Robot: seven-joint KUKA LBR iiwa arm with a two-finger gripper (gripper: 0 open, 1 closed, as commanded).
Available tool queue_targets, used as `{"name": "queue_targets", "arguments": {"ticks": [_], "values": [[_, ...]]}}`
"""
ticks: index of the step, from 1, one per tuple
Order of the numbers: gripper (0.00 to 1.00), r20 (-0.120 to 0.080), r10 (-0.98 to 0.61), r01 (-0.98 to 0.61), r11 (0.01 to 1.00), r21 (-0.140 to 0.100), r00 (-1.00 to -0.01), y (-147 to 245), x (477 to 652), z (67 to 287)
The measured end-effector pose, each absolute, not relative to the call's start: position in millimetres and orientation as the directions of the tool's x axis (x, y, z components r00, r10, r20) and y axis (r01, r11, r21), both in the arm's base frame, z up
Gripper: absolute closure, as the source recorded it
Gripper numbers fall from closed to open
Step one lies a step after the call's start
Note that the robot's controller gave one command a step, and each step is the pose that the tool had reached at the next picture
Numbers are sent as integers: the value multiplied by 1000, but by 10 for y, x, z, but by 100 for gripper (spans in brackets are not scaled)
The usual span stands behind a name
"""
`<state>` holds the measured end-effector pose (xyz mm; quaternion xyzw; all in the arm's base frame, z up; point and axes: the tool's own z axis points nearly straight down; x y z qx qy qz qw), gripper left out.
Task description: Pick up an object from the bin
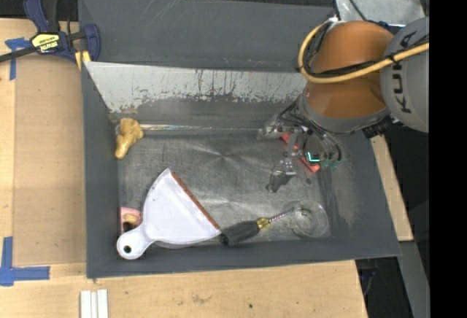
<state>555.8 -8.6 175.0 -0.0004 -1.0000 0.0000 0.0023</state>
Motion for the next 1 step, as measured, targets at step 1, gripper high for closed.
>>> {"name": "queue_targets", "arguments": {"ticks": [1], "values": [[0, -3, 1, 1, 1000, 0, -1000, -86, 5576, 1789]]}}
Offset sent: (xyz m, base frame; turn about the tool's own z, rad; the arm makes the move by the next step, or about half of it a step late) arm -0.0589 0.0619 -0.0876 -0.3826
